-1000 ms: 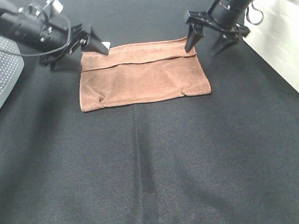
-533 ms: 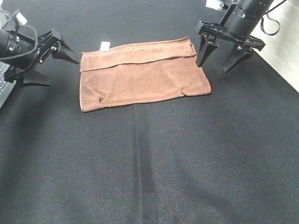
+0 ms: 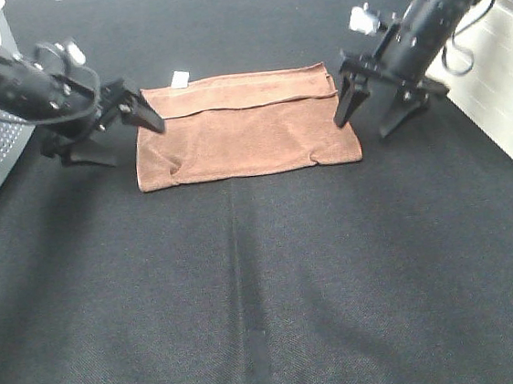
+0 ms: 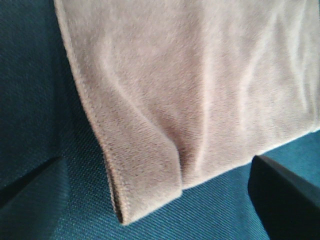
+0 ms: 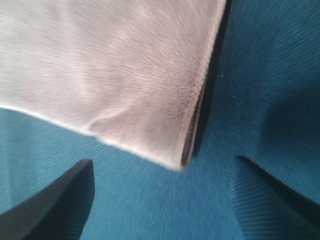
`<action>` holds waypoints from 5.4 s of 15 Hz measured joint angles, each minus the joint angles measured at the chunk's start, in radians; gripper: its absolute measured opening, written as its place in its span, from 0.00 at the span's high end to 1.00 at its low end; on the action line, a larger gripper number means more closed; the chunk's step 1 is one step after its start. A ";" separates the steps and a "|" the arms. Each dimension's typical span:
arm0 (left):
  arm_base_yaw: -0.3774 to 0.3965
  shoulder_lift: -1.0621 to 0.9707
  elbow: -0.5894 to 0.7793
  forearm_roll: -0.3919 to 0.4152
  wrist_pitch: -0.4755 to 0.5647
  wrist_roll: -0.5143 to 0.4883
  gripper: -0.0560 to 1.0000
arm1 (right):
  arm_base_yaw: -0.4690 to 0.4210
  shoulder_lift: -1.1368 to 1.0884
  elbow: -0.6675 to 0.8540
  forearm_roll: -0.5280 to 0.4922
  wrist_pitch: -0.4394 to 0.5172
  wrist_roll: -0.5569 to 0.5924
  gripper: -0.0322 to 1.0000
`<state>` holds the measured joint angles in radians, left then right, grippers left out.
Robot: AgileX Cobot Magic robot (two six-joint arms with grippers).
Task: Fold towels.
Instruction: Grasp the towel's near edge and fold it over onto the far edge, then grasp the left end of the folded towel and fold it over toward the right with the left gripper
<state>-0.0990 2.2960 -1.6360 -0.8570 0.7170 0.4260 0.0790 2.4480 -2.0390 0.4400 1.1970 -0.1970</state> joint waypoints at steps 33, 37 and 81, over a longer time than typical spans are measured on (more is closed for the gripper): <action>-0.038 -0.021 0.029 0.237 0.237 -0.105 0.93 | 0.036 -0.137 0.386 0.025 -0.165 0.059 0.97; -0.048 -0.082 0.184 0.251 0.197 -0.115 0.93 | 0.036 -0.207 0.522 0.060 -0.201 0.022 0.97; -0.066 0.181 -0.263 0.288 -0.091 -0.380 0.89 | 0.037 0.096 -0.232 0.001 -0.099 0.035 0.22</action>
<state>-0.1650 2.4770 -1.8990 -0.5690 0.6260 0.0460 0.1160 2.5440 -2.2710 0.4410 1.0980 -0.1620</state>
